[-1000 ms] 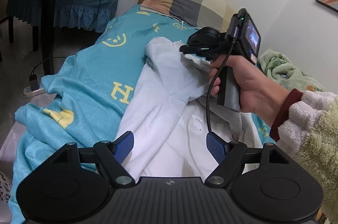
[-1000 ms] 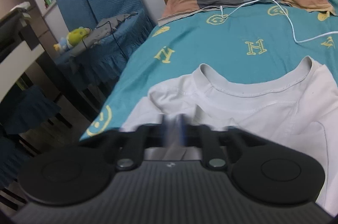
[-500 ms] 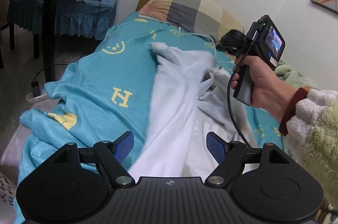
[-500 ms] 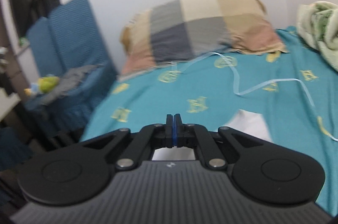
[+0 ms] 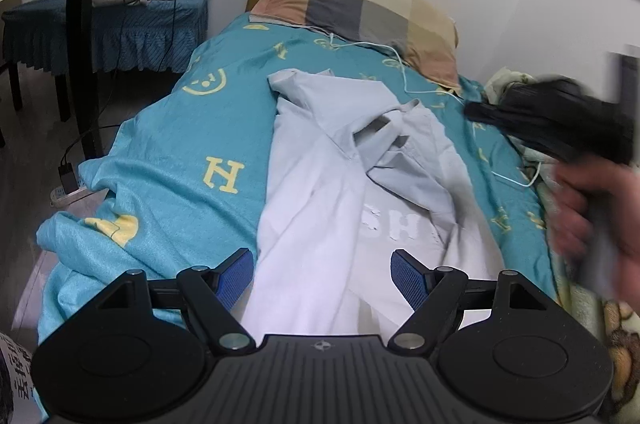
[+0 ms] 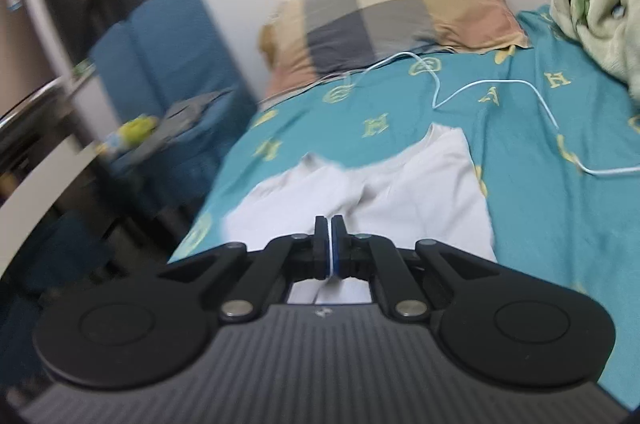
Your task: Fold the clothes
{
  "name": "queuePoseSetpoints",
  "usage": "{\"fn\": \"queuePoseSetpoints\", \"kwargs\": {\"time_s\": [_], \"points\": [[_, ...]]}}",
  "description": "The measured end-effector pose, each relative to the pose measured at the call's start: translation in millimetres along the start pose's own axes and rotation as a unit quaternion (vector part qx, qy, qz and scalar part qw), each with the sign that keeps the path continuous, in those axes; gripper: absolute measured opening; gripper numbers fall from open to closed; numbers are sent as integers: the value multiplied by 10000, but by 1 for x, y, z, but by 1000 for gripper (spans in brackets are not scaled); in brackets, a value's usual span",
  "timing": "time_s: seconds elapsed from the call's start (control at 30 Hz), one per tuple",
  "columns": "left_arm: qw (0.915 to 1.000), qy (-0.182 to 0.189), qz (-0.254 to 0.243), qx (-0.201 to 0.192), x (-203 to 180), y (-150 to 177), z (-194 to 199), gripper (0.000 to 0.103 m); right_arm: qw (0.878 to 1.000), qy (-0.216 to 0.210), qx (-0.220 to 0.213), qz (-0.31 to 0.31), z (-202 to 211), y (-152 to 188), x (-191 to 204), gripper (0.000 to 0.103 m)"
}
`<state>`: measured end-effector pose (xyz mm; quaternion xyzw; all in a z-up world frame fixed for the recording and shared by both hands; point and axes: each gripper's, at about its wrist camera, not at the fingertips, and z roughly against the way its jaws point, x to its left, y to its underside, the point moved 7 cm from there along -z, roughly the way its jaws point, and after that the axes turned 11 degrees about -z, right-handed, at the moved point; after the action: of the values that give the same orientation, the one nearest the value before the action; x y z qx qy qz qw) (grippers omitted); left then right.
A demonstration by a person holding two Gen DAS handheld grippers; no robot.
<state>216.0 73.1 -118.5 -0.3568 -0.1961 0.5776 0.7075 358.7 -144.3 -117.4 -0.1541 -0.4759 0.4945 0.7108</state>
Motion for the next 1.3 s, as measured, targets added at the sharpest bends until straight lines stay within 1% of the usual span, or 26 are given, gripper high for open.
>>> {"fn": "queuePoseSetpoints", "kwargs": {"time_s": [0.07, 0.17, 0.23, 0.3, 0.33, 0.43, 0.5, 0.57, 0.6, 0.67, 0.77, 0.87, 0.97, 1.2, 1.3], "points": [[10000, -3, -74, -36, -5, 1, 8, 78, 9999, -55, 53, 103, 51, 18, 9, 5], [9998, -18, -200, -93, -12, 3, 20, 78, 9996, -9, 188, 225, 122, 49, 17, 5], [9995, -33, -283, -110, -18, 6, 28, 78, 9996, -10, 260, 117, 161, 68, 16, 5], [9993, -31, -354, -100, -24, 9, 35, 78, 9996, -74, 256, 43, 196, 85, 15, 5], [9992, -38, -395, -92, -27, 10, 39, 78, 9997, -84, 215, 128, 209, 92, 15, 5], [9983, -107, -559, -92, -39, 14, 49, 79, 9996, -119, 75, 240, 239, 109, 10, 5], [9976, -100, -687, -68, -46, 16, 54, 79, 9996, -249, 20, 133, 249, 114, 4, 5], [9957, -53, -922, -36, -52, 20, 60, 79, 9996, -176, -74, 211, 255, 114, -2, 5], [9949, -91, -1008, -10, -51, 23, 62, 81, 9994, -154, -128, 268, 259, 113, -4, 5], [9932, -191, -1147, 73, -48, 28, 67, 82, 9989, -236, -195, 361, 263, 112, -6, 6], [9931, -352, -1069, 336, -35, 32, 70, 82, 9985, -235, -174, 471, 259, 118, -14, 6], [9938, -409, -936, 436, -25, 30, 79, 82, 9985, -261, -45, 480, 247, 131, -22, 6], [9939, -379, -881, 537, -20, 29, 87, 82, 9986, -210, 108, 464, 235, 138, -26, 6], [9867, -407, -1350, 811, -14, 33, 105, 82, 9989, -207, 132, 391, 233, 141, -29, 6], [9834, -305, -1438, 1068, -1, 38, 109, 83, 9989, -198, 98, 420, 236, 140, -28, 6]]}}
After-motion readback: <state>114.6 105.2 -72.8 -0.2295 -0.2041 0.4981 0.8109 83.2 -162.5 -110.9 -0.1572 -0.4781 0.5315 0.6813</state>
